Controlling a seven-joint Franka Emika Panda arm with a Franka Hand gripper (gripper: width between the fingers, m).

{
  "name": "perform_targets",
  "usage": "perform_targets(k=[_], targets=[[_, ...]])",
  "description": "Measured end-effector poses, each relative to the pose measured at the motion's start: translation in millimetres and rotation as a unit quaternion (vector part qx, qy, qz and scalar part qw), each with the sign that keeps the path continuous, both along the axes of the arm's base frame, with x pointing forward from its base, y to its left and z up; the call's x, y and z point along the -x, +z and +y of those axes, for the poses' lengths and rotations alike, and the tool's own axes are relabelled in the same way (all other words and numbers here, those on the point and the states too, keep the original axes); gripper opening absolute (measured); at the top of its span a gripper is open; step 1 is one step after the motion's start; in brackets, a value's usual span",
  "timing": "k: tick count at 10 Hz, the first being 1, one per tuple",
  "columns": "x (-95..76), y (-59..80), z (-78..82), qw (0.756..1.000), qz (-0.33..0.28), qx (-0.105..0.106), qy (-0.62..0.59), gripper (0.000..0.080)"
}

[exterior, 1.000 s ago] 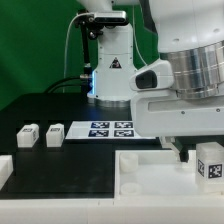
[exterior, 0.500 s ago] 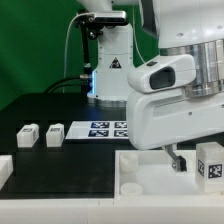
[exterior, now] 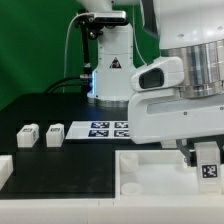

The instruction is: Assemble one leg

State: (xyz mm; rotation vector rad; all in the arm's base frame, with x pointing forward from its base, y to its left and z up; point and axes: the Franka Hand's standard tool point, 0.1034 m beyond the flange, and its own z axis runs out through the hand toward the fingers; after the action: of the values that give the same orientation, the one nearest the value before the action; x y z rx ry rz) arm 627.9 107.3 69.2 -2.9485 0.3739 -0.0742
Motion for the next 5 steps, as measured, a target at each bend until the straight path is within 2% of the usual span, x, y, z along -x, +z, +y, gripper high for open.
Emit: perform_targets(k=[1,3,5], targets=[[-0.3,-0.3,-1.1,0.997,0.013,-0.005,-0.081,0.0289],[0.8,-0.8,-1.9,0.966,0.047,-0.023,-0.255,0.0289],[2.1,-1.6,-2.6,0.894,0.09,-0.06,-0.435,0.0289]])
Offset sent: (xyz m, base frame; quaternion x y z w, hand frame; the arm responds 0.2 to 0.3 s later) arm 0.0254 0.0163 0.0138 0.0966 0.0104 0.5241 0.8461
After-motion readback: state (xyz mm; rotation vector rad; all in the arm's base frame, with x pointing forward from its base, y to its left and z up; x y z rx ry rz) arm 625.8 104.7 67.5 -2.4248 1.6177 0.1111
